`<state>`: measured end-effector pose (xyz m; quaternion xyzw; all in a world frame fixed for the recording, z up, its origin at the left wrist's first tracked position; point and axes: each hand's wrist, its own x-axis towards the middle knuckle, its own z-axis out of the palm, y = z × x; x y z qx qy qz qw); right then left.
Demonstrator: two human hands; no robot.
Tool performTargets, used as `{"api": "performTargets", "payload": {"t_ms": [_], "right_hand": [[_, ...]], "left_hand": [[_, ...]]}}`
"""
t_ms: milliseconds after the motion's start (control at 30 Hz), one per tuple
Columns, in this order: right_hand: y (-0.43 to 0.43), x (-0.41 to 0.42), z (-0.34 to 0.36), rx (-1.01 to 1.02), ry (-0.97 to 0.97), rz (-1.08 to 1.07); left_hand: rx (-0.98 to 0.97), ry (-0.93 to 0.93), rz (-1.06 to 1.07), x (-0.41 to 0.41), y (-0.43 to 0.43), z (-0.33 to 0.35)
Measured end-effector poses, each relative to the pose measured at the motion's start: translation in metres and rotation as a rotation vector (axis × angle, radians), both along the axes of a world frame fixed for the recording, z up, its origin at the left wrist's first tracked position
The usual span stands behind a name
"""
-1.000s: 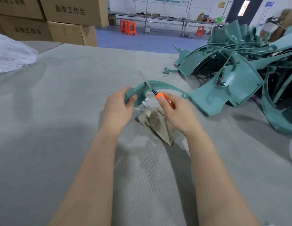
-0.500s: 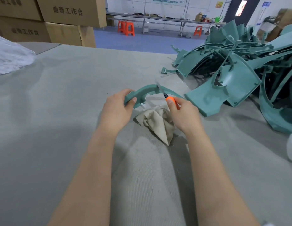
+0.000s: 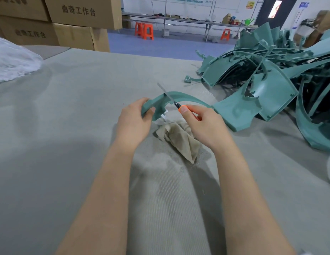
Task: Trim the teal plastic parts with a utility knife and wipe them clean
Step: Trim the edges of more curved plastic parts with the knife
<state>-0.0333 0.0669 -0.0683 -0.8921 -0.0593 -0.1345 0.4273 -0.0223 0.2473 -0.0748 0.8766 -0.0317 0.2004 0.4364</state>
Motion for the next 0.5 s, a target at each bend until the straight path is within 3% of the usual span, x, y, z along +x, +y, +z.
{"api": "performTargets", "payload": {"t_ms": [500], "right_hand": [[-0.008, 0.009, -0.013, -0.053, 0.085, -0.222]], "left_hand": [[0.071, 0.006, -0.011, -0.002, -0.003, 0.002]]}}
